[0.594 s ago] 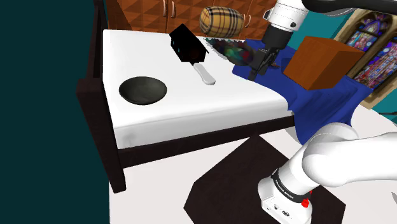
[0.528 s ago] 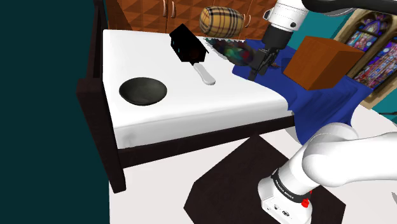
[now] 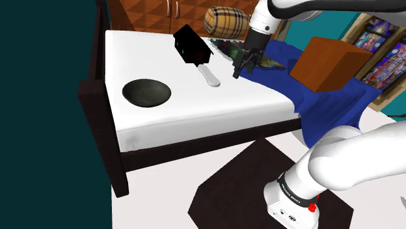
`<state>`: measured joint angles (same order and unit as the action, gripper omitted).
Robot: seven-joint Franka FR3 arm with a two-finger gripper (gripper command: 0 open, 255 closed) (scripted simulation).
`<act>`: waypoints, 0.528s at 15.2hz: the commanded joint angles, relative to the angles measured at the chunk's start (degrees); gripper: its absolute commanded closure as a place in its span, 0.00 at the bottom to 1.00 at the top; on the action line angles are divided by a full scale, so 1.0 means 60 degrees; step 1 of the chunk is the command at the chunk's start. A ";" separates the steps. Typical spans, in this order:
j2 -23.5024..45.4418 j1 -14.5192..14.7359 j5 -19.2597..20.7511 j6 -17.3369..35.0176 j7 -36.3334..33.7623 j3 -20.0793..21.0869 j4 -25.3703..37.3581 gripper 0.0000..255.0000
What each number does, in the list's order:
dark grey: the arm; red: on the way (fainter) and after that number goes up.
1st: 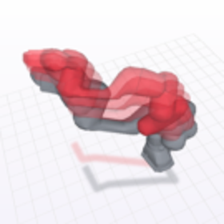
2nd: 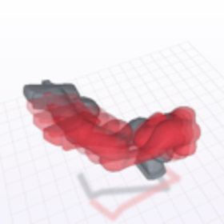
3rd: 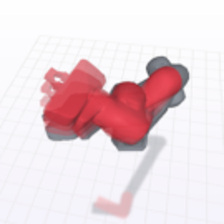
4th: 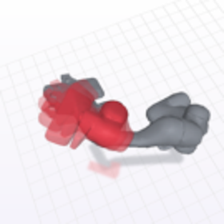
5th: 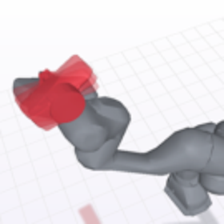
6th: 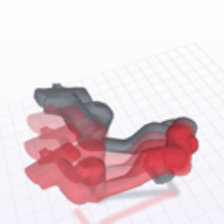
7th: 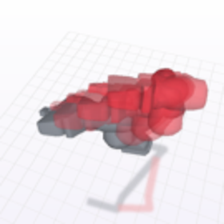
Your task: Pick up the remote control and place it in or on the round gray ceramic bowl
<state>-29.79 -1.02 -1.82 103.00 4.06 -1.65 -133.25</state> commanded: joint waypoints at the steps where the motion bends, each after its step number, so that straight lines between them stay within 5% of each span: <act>1: 0.0803 -0.0099 0.0040 0.0400 -0.0057 -0.0082 0.0412 0.00; 8: 0.3388 -0.0298 0.0045 0.1338 -0.0477 -0.0222 0.2059 0.00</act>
<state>-11.88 -2.67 -1.52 110.16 1.61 -2.88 -122.47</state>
